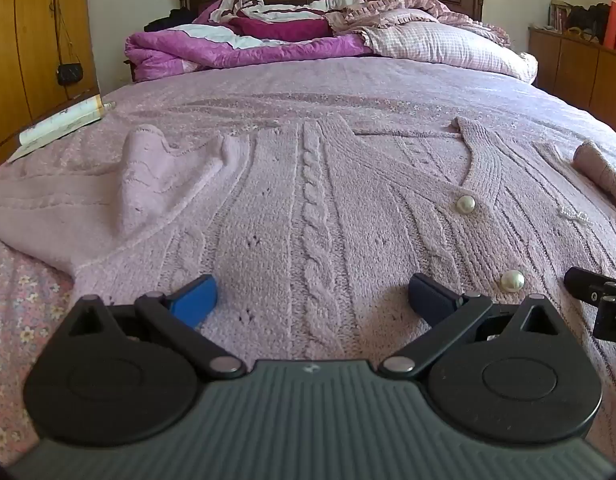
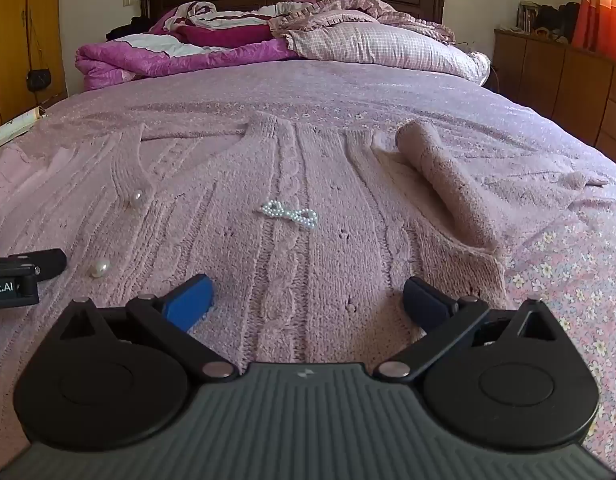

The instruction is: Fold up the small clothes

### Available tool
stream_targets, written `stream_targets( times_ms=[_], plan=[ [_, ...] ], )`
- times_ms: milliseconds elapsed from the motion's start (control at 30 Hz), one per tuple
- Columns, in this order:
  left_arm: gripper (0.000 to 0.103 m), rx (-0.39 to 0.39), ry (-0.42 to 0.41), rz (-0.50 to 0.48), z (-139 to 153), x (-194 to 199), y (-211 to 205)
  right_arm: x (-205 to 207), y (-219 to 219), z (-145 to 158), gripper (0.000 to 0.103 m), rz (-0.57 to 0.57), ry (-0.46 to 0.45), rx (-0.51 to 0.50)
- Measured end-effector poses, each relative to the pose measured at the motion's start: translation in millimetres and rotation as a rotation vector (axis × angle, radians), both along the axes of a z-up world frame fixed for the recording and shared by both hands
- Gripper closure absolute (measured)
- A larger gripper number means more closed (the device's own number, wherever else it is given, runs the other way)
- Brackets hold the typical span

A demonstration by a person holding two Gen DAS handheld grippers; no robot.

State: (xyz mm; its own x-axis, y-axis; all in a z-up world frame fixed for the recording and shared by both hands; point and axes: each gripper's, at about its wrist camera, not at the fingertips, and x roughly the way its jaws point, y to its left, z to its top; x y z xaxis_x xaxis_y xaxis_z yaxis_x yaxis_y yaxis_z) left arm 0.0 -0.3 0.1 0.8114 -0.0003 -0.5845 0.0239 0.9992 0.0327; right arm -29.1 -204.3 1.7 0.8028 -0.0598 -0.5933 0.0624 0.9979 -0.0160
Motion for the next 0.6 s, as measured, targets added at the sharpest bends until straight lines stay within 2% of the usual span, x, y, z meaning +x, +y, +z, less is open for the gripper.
stream_targets(
  times_ms=[600],
  plan=[
    [0.0,-0.007,0.0,0.0,0.0,0.1,0.5,-0.3,-0.1,0.0,0.0,0.0,0.0,0.005]
  ],
)
